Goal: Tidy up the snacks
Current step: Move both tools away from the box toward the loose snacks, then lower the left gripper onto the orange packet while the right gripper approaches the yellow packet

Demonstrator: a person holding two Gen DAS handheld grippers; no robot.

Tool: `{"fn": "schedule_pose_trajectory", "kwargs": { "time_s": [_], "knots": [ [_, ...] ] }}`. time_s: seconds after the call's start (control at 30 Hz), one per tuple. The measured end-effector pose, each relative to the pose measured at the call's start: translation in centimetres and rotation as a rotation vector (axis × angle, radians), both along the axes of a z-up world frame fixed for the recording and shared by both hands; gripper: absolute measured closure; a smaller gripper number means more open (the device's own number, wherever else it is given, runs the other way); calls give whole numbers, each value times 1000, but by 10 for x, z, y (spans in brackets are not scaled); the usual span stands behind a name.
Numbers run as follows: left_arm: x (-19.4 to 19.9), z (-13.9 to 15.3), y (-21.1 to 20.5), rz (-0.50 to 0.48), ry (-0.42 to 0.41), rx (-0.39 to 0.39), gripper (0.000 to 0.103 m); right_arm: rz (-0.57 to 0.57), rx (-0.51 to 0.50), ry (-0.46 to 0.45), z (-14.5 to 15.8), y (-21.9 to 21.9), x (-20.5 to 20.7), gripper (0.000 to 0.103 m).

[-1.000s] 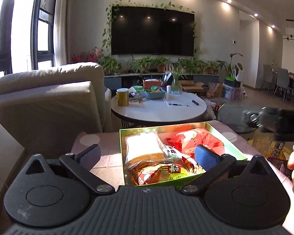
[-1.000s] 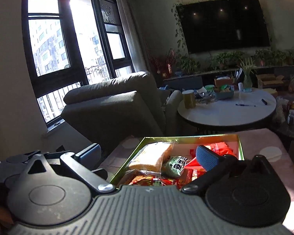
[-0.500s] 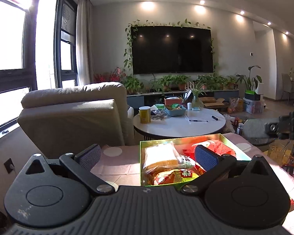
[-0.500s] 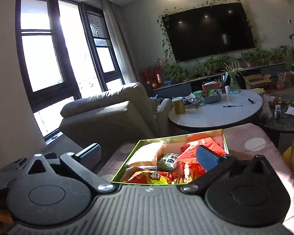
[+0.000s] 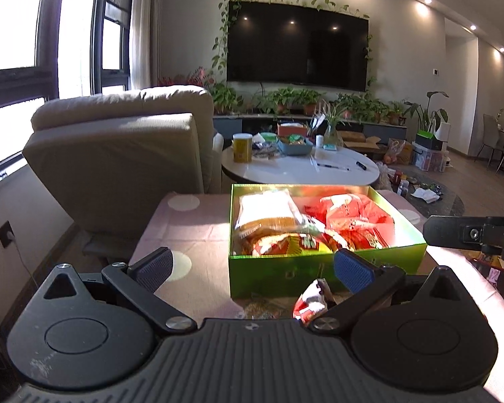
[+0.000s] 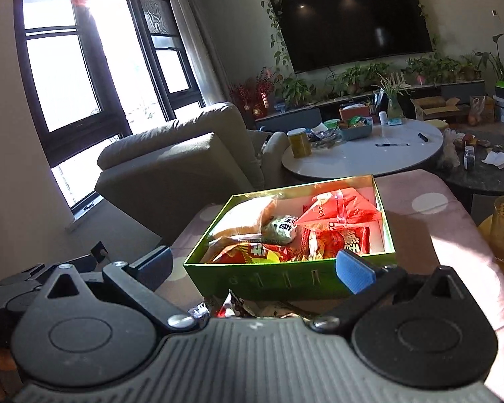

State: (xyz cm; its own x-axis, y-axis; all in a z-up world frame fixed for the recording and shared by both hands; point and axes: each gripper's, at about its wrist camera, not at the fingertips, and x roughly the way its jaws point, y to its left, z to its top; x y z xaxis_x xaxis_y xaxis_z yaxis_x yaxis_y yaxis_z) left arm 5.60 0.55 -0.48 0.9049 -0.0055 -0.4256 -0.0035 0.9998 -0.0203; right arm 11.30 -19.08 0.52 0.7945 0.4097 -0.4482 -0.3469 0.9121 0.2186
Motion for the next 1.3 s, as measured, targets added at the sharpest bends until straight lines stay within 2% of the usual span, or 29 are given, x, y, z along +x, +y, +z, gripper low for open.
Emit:
{"fn": "schedule_pose_trajectory", "kwargs": {
  "time_s": [0.2,0.4,0.57,0.73,1.03,1.13,1.23,1.3],
  "knots": [
    [-5,-13,-3,-40,60,4,0,3,-1,38,-7,-4,-6,41],
    [-2,-34,-10,-61,166,-22,0,-9,-16,63,-15,-2,-6,41],
    [8,-46,-20,-45,217,-35,0,-19,-48,76,-24,0,-3,41],
    [23,-51,-29,-26,268,-76,0,-41,-31,113,-33,-7,3,41],
    [44,-69,-57,-35,359,-41,1,-66,-6,134,-39,-20,6,41],
    [50,-76,-60,-23,385,-11,5,-66,-1,138,-40,-21,6,41],
    [49,-78,-55,-28,382,-26,3,-58,-5,140,-41,-21,4,41],
    [45,-77,-52,-45,380,-30,6,-58,-9,143,-42,-21,5,41]
  ]
}}
